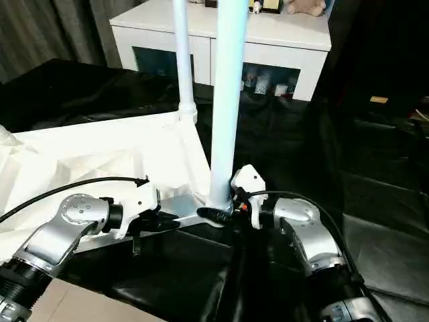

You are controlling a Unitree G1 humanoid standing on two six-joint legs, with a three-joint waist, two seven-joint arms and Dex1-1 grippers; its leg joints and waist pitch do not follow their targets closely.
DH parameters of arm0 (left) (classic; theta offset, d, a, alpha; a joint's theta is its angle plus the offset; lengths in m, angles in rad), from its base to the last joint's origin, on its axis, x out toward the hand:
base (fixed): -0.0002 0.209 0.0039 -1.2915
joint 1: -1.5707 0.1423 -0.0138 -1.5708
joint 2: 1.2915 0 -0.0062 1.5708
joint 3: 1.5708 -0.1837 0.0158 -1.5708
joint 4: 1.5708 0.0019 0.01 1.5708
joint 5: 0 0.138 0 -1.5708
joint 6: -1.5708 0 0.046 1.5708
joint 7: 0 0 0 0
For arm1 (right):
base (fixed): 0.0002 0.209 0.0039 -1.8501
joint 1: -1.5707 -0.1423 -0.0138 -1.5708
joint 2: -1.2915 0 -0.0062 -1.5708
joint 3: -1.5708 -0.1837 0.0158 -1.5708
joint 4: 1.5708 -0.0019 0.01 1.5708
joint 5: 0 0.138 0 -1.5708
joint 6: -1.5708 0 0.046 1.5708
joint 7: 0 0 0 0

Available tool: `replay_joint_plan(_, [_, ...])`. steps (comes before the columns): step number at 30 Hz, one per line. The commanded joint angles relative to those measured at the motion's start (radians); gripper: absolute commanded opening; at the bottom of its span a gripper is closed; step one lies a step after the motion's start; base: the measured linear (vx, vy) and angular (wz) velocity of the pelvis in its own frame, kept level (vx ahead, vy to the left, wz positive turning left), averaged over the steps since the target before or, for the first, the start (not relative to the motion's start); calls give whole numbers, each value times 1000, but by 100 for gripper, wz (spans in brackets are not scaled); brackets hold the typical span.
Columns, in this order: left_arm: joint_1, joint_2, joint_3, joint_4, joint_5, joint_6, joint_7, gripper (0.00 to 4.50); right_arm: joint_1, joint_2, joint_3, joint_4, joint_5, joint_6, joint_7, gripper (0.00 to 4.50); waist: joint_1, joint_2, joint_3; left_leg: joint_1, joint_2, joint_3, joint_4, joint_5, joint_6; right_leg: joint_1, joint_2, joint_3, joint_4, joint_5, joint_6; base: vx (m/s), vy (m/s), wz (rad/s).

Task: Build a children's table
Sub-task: Rotate leg to tighten

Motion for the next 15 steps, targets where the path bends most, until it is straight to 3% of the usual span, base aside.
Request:
replay_joint_plan(1, [9,3,-25,-17,6,4,-17,0,-14,-4,9,0,0,-27,24,314,-2,-6,-54,7,31,-4,-64,-110,66,54,-53,35,-52,42,-261,0,0,0])
replay_joint_plan(5, [8,3,-25,-11,9,2,-17,0,-19,-11,15,13,-14,-42,31,276,-1,-7,-56,6,29,-3,-61,-88,80,55,-53,34,-49,78,-266,0,0,0])
replay_joint_plan(11, [12,7,-33,-7,24,6,-12,0,-12,-13,33,33,-43,-60,21,262,-1,-7,-57,7,30,-3,-61,-93,80,55,-52,34,-49,62,-266,0,0,0])
replay_joint_plan(15, [4,-5,-40,28,68,23,47,0,-5,13,26,82,-81,-28,-84,262,-3,-5,-54,8,30,-4,-63,-106,74,53,-52,34,-52,45,-265,0,0,0])
